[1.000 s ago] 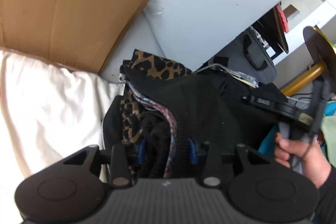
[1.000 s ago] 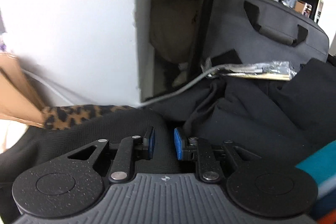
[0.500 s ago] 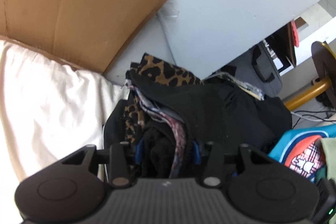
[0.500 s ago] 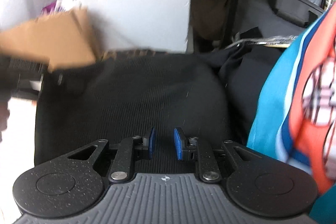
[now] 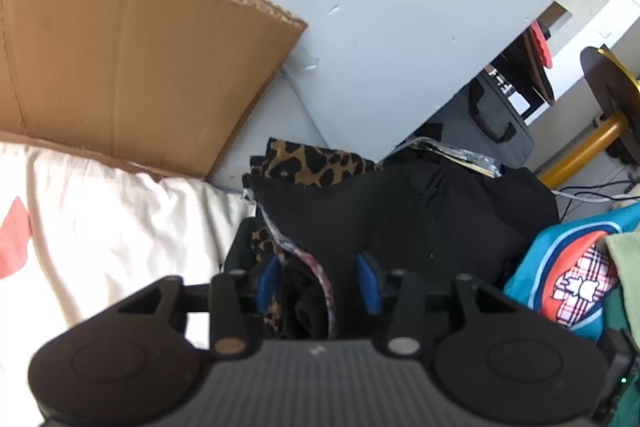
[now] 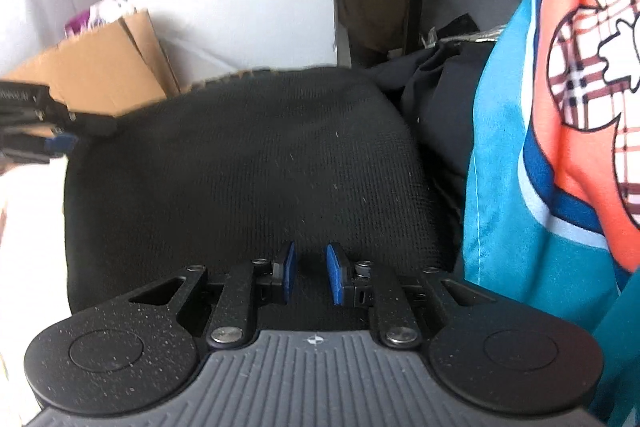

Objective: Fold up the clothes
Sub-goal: 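Lower the shorts onto the pile and open both grippers, then press the black shorts flat on the pile with both open grippers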

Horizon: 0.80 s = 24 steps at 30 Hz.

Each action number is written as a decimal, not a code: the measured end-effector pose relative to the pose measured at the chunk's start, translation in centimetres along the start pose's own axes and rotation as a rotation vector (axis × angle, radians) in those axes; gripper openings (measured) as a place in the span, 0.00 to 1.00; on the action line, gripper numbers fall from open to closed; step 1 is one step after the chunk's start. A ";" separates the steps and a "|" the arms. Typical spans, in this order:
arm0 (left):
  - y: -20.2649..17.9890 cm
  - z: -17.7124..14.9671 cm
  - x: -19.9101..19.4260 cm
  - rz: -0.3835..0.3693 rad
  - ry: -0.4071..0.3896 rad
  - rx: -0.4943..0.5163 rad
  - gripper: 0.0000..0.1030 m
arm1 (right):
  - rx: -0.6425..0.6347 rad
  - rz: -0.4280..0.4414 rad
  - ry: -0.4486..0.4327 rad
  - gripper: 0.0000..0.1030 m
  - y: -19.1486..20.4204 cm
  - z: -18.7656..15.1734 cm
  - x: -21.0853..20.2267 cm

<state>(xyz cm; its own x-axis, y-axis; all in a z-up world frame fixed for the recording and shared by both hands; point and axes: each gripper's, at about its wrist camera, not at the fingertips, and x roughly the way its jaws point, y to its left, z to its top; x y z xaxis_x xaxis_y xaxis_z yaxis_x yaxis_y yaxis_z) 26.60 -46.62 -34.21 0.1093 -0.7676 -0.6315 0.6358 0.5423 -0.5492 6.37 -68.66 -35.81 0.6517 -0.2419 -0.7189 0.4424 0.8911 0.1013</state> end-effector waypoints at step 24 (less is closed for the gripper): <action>2.7 2.8 3.7 0.006 -0.048 -0.192 0.04 | 0.030 0.027 0.027 0.22 2.3 0.0 0.8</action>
<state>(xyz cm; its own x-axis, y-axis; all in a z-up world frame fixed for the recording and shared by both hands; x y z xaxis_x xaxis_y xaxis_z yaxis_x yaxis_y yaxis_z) 30.88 -48.94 -36.49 0.1522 -0.7771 -0.6107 0.4781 0.5987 -0.6426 7.88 -66.77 -36.15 0.6468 -0.2066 -0.7341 0.4430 0.8853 0.1412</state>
